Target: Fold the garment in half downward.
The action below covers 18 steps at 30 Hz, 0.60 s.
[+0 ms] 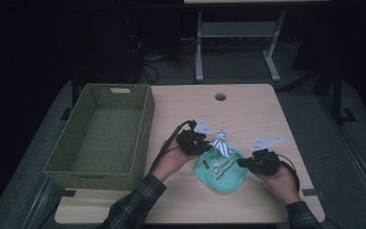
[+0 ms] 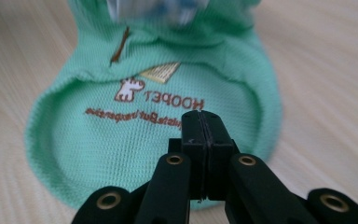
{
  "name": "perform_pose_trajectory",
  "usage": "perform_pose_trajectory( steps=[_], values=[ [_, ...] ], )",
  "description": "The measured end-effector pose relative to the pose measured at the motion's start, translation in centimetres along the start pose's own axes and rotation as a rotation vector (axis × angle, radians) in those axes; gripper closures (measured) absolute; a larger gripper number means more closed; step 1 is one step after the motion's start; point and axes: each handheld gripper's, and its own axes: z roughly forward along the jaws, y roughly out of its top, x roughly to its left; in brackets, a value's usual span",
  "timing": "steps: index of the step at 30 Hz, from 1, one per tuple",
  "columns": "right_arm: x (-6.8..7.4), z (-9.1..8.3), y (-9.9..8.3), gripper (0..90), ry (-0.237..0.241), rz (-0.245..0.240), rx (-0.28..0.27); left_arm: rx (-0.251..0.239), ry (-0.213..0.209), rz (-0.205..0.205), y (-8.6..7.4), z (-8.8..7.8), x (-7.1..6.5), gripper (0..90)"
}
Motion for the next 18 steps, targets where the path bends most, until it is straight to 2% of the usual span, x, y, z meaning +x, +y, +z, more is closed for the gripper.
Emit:
perform_pose_trajectory(
  steps=[9,14,18],
  values=[
    [0.4,-3.4,0.9,88.8,-0.010,-0.019,-0.095,0.037,-0.025,0.039,-0.1,1.5,-1.4,83.3],
    [1.5,-3.4,1.1,88.8,0.030,-0.036,-0.104,0.050,-0.031,0.041,-0.2,2.0,-1.8,82.9],
    [2.2,-2.1,1.0,88.8,0.065,-0.044,-0.069,0.039,-0.035,0.040,-0.1,1.8,-1.8,81.9]
  ],
)
